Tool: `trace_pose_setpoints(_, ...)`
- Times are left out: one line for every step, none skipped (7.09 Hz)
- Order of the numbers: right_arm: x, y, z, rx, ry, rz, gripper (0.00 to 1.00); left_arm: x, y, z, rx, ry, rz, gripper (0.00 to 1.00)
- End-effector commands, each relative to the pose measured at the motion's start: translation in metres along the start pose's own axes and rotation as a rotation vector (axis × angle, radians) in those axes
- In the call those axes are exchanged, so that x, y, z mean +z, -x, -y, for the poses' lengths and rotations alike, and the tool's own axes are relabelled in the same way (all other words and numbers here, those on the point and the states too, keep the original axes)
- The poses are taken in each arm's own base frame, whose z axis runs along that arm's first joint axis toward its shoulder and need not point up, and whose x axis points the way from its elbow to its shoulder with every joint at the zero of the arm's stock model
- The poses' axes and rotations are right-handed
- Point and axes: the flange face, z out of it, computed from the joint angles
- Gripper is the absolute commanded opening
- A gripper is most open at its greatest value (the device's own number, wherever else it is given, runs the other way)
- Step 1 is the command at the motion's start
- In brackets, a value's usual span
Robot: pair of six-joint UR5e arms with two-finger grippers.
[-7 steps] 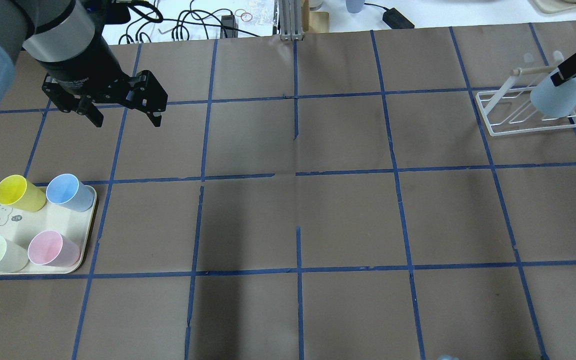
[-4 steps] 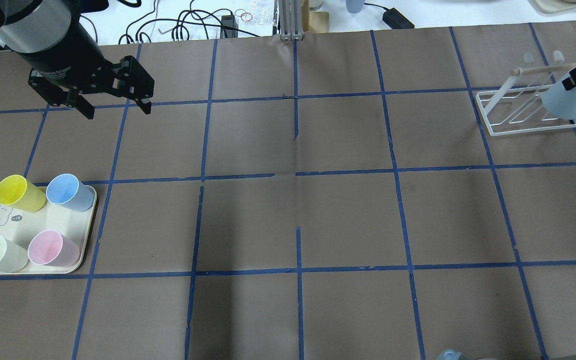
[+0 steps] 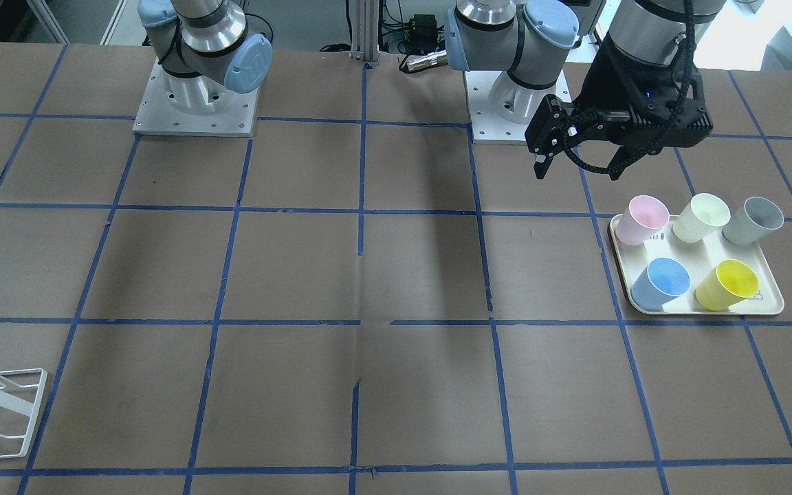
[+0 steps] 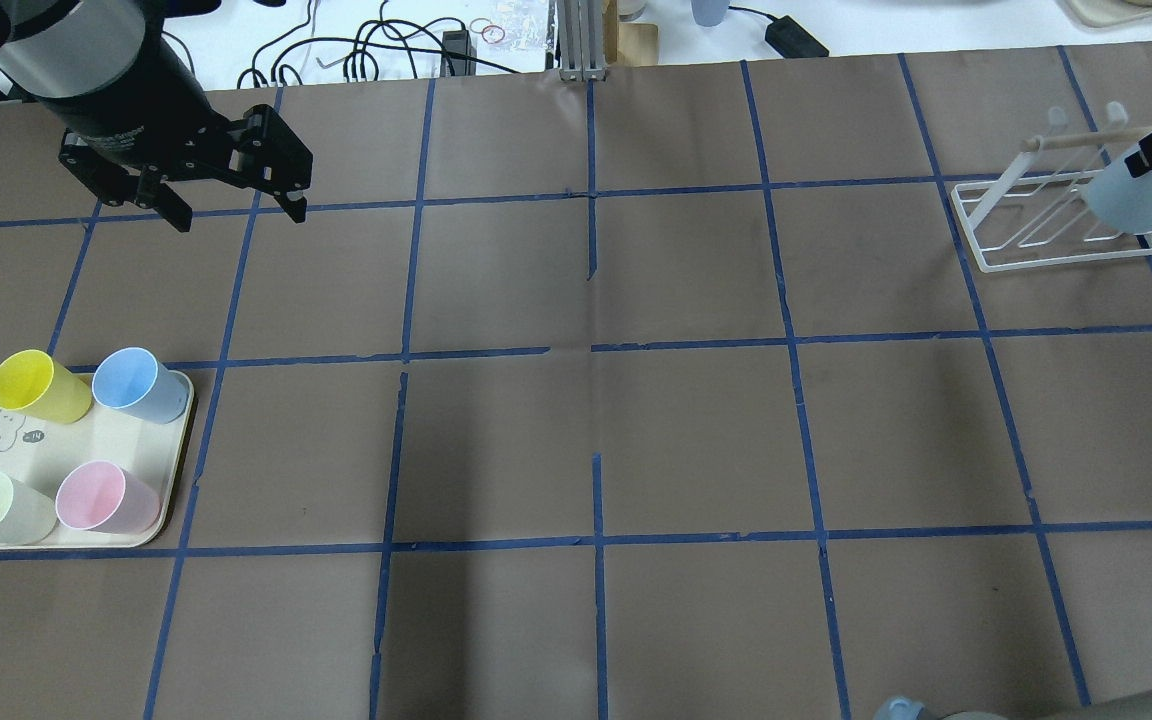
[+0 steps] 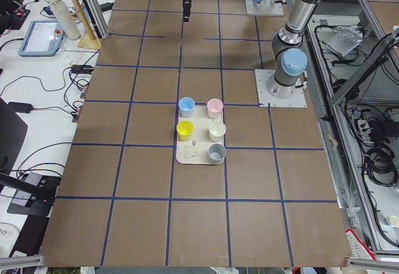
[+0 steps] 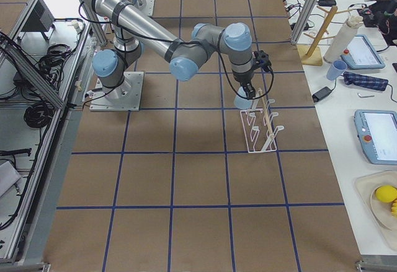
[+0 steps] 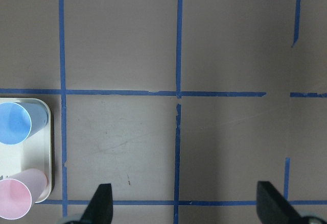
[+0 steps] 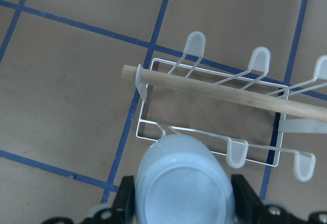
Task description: Transfer IKEA cup to right arm and place on rack
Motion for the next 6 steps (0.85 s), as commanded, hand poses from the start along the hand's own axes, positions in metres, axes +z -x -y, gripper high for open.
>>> trace_pose_setpoints(0.007,0.000,0.003,0.053,0.004,0.009,0.00,0.000,0.000,0.000,0.000,-0.001,-0.002,1.00)
trace_pose_setpoints(0.010,0.001,0.003,0.051,0.006,0.012,0.00,-0.001,-0.001,0.000,0.001,-0.002,-0.005,1.00)
trace_pose_setpoints(0.016,0.005,0.007,0.043,0.007,0.017,0.00,0.000,-0.001,0.001,0.001,-0.006,-0.008,1.00)
trace_pose_setpoints(0.018,0.015,0.015,0.052,0.005,0.021,0.00,-0.001,-0.001,0.001,0.001,-0.009,-0.007,1.00)
trace_pose_setpoints(0.020,0.019,0.019,0.050,-0.003,0.014,0.00,-0.001,-0.001,0.001,0.001,-0.009,-0.009,1.00)
trace_pose_setpoints(0.029,0.013,0.020,0.041,-0.007,0.007,0.00,-0.001,-0.001,0.001,0.001,-0.009,-0.009,1.00)
